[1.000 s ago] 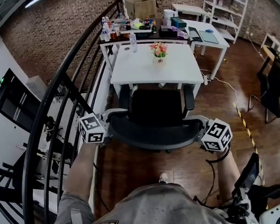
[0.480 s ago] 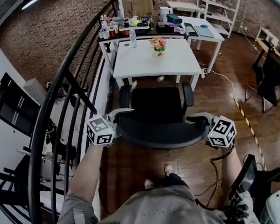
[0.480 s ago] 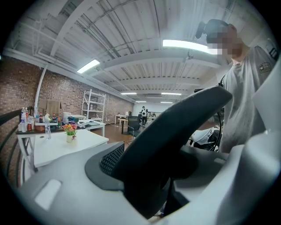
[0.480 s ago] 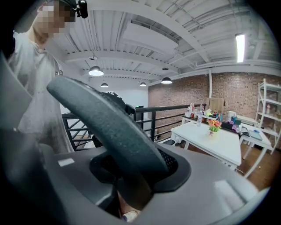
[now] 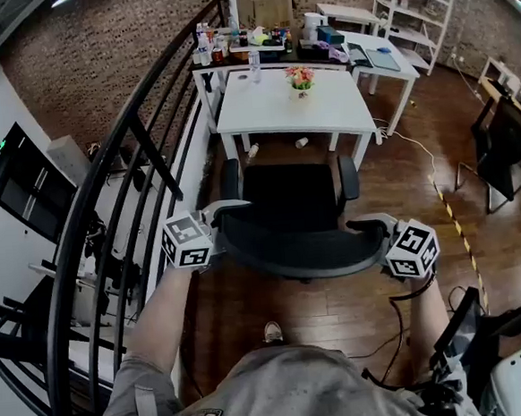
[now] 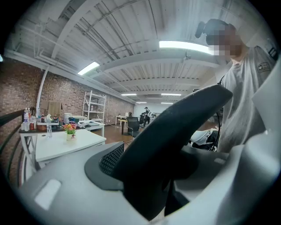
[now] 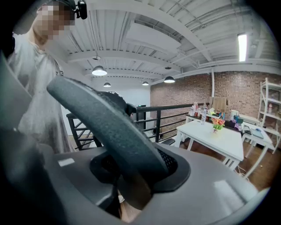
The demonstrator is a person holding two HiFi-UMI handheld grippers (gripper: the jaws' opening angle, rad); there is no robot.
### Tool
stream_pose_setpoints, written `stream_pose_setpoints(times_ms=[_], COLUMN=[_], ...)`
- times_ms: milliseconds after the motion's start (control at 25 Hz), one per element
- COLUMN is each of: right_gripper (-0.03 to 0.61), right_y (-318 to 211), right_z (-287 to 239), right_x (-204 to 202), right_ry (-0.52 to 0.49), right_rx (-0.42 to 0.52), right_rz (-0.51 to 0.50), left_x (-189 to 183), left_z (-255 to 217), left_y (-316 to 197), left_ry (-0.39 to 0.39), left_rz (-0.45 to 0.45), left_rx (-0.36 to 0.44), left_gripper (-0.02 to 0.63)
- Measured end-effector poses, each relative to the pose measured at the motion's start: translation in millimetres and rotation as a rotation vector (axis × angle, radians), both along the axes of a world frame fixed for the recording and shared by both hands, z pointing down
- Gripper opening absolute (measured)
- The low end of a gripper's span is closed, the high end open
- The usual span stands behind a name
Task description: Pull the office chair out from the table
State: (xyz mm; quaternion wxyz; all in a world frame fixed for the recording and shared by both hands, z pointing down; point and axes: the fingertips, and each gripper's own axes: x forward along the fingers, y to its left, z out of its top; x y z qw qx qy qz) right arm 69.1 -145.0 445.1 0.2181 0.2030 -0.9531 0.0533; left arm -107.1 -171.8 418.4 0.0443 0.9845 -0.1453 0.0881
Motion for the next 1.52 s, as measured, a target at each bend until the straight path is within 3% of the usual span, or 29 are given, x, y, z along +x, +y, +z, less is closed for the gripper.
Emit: stream_pose_setpoints(times_ms=[880, 1520], right_gripper=[0.161, 0.163], right_y=[178.3, 299.0], right_z=[-4.8, -2.8], right_x=[16.9, -15.2], right_ry=[-0.006, -0.002], right_rx=[0.009, -0.002], right_rz=[-0.11, -0.068], left_x=[15.6, -14.4], left_z=[-6.2, -1.5], left_y=[191.9, 305.6], left_ry=[0.04, 0.052], left_rz=[-0.11, -0.028], left_rx=[-0.02, -0.035], left_gripper=[0.272, 0.267])
